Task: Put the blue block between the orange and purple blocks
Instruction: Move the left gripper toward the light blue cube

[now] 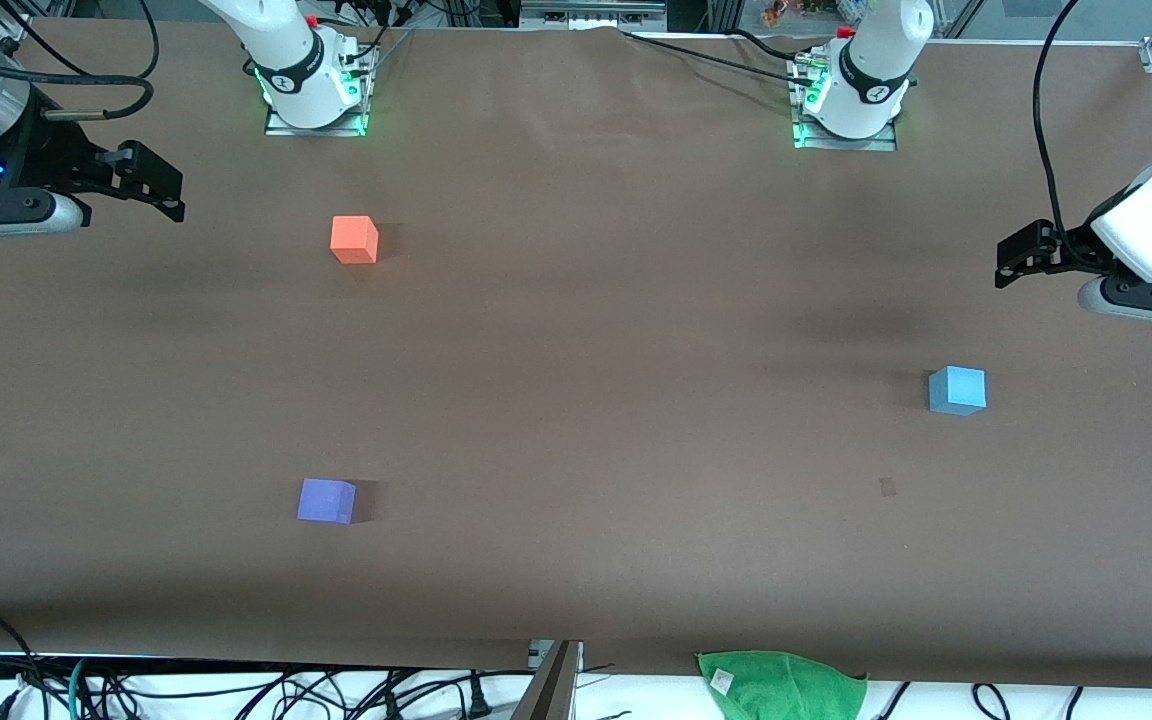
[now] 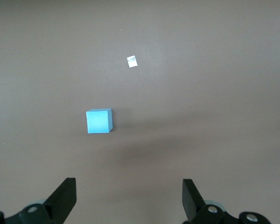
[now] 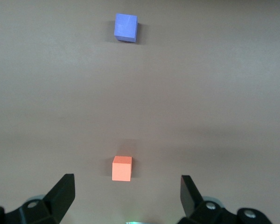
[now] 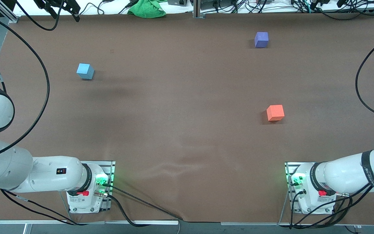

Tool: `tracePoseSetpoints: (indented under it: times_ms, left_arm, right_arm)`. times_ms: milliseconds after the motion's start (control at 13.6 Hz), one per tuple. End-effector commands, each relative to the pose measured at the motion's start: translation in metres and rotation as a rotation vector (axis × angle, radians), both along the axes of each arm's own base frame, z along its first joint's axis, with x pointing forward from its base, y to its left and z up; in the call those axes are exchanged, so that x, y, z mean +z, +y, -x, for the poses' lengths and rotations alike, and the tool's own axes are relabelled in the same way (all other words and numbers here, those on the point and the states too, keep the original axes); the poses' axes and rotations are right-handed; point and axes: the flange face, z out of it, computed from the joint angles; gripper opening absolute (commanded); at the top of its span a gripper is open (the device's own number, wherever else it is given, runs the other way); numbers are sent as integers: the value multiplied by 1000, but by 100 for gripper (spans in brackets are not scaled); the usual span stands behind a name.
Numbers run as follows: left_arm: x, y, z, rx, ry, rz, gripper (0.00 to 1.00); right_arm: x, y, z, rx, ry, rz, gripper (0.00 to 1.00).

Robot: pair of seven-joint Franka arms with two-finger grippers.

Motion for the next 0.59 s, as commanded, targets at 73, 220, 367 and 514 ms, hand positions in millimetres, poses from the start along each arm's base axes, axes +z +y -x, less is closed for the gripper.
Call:
tracePoseSetpoints:
  times_ms: [73,220,367,514]
  left_arm:
    - [3,1,2,-7,1,9,100]
    - [3,1,2,-5,1,7,100]
    - [0,1,1,-8,7,8,100]
    - [-2,1,1,-3,11,9,100]
  right_arm:
    - [3,-2,0,4,5,-10,100]
    - [3,-2,0,4,5,-10,100]
    - [3,-3,0,2,5,-10,100]
    - [3,-3,0,2,5,-10,100]
